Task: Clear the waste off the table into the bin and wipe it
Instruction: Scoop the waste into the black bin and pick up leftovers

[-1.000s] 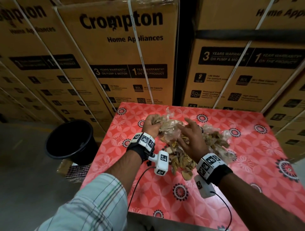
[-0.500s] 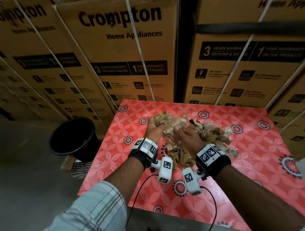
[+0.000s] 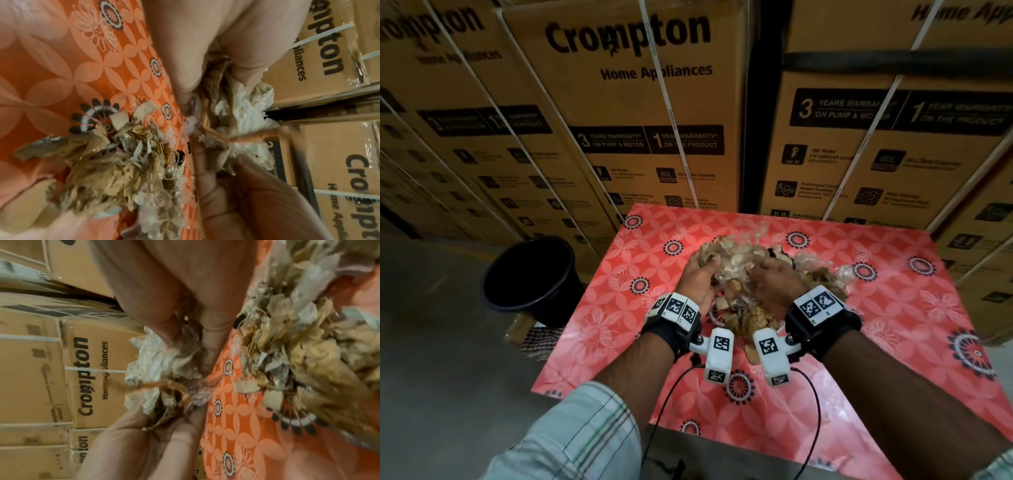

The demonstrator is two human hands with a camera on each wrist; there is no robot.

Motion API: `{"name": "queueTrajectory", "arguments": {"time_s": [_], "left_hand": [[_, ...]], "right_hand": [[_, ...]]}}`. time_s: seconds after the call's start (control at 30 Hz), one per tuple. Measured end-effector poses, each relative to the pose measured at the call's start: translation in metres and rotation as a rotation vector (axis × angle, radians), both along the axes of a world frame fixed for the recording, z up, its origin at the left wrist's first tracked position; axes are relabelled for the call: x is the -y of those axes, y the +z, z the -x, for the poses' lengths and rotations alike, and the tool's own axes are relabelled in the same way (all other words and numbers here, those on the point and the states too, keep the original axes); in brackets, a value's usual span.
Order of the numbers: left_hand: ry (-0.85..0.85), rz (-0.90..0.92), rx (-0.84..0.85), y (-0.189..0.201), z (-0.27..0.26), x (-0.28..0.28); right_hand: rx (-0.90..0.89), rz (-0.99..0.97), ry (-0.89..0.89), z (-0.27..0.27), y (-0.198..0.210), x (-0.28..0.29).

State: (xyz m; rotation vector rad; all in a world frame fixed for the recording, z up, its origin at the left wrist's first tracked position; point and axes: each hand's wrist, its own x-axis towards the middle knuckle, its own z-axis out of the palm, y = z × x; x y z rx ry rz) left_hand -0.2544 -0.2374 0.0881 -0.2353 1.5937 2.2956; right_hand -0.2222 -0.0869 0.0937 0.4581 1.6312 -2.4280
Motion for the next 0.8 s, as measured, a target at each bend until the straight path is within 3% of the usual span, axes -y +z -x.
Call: {"name": "queueTrajectory", "arguments": {"time_s": [0.2, 0.33, 0.5, 0.8], "left_hand": [[-0.040, 0.306, -0.073, 0.003, 0.007, 0.003], [-0.049, 0.407, -0.133, -0.002, 0.008, 0.009], [-0.009, 0.530, -0.214, 0.001, 0.001, 0.022], [-0.037, 0.560, -0.260, -0.003, 0.001, 0.061]], "right_hand": [[-0.234, -0.279, 0.034, -0.003, 0.005, -0.004], [-0.456, -0.639, 0.121, 0.000, 0.002, -0.001], [-0.653, -0.808, 0.210, -0.004, 0.000, 0.005], [-0.570, -0.856, 0.258, 0.014, -0.015, 0.036]]}}
